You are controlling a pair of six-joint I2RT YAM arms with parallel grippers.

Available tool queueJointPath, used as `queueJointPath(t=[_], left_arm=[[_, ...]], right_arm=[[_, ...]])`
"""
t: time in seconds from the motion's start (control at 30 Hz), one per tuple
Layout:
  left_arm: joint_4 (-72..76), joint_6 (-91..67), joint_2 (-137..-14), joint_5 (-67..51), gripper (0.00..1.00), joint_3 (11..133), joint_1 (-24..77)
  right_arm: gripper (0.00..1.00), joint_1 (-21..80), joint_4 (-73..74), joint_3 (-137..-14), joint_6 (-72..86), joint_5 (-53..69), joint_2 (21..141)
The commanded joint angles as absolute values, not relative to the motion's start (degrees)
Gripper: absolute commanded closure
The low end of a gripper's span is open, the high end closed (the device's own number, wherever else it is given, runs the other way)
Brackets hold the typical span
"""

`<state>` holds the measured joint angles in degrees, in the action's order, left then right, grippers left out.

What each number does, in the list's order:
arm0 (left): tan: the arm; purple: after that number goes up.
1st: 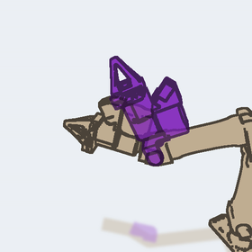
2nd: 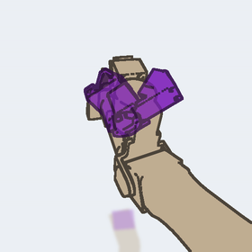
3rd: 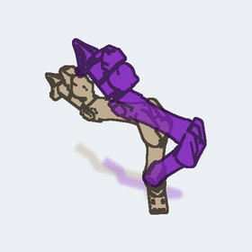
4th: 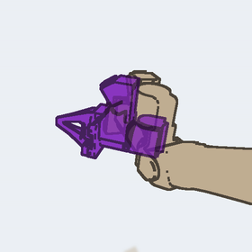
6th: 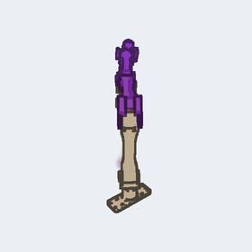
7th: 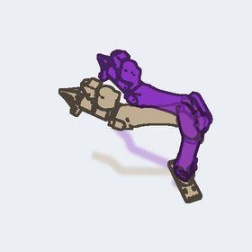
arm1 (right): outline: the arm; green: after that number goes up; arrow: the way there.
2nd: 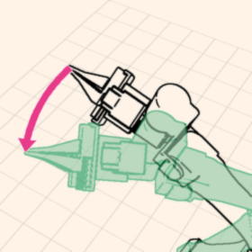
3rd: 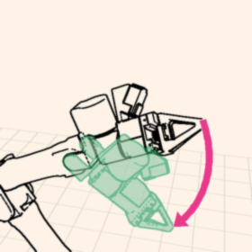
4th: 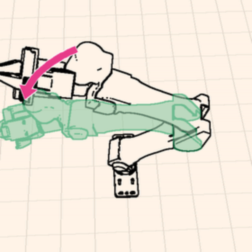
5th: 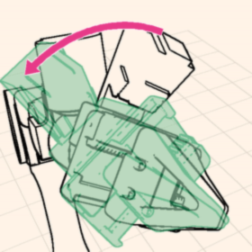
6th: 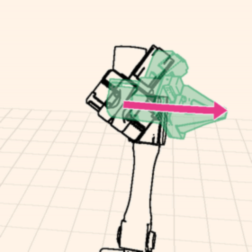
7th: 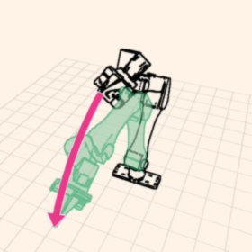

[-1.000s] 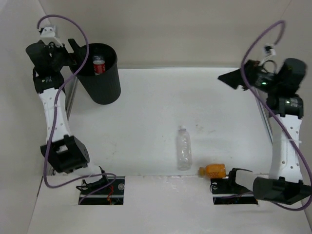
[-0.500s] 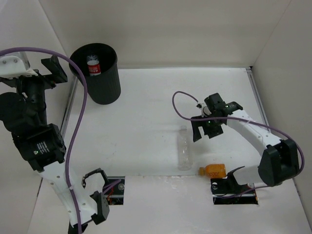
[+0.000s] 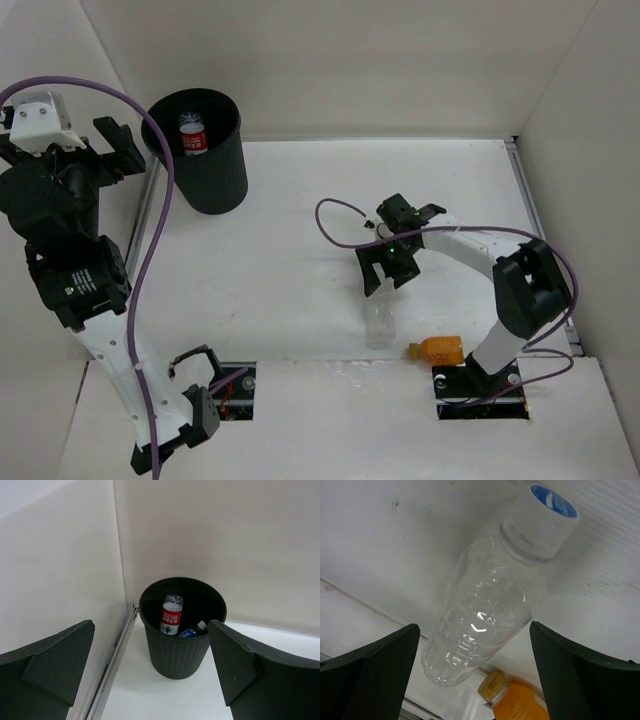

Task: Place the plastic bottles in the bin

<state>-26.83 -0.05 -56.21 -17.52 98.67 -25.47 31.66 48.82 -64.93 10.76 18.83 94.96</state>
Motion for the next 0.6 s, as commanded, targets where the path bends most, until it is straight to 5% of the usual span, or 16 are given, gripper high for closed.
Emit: queueJointPath(t=[0.0, 0.17, 0.23, 0.33, 0.57], left_arm=[[-25.66, -0.44, -56.07, -17.58, 0.00, 99.93, -24.92], [-25.93, -0.70, -56.07, -19.60, 0.00, 100.28, -24.74], [-27.67, -0.70, -56.69, -20.47, 0.00, 100.28, -24.04], [-30.06, -1.40, -56.17, -23.19, 0.00, 97.05, -20.02], [-22.97, -2.02, -56.59, -38.48, 0.00, 82.55, 1.75]], right_arm=[[0.06, 32.39, 44.57, -66.98, 10.99, 19.60, 97.20], [0.37, 32.47, 43.07, -67.41, 8.53, 17.41, 102.65], [0.64, 31.95, 43.68, -69.77, 8.09, 16.61, 103.62], [0.90, 30.81, 45.26, -76.18, 7.82, 16.61, 102.57], [1.00, 21.60, 46.68, -106.38, 8.52, 26.25, 100.46]])
